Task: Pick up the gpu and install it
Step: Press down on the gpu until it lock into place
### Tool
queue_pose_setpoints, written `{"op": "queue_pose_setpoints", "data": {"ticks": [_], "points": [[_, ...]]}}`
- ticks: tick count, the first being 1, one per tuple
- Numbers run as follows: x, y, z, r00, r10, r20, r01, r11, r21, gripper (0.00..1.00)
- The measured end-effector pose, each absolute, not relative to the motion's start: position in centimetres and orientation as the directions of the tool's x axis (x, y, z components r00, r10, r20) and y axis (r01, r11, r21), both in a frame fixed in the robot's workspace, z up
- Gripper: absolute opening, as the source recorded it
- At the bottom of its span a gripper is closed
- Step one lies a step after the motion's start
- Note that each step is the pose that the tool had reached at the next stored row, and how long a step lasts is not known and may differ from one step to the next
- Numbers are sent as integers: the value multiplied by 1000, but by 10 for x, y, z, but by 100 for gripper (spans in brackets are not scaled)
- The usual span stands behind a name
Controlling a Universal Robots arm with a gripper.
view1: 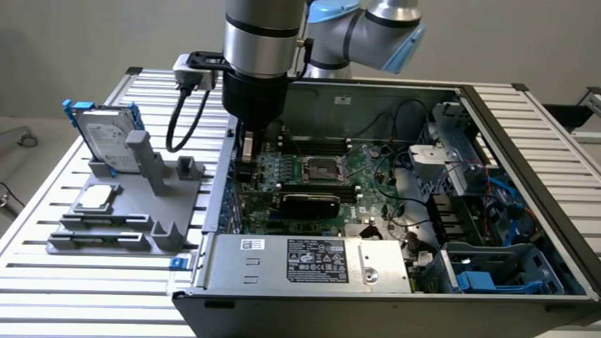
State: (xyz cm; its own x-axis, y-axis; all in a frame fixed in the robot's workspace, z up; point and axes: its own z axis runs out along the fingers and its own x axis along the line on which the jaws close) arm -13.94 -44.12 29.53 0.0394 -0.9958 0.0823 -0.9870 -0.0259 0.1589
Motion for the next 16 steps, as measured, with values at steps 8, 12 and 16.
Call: {"op": "queue_pose_setpoints", "data": {"ticks": [8,12,16], "points": [[-139,-441,300,38,-996,83,-987,-25,159,11],[-132,-441,302,39,-996,83,-987,-26,159,11],[-123,-441,302,39,-996,83,-987,-26,157,11]]}}
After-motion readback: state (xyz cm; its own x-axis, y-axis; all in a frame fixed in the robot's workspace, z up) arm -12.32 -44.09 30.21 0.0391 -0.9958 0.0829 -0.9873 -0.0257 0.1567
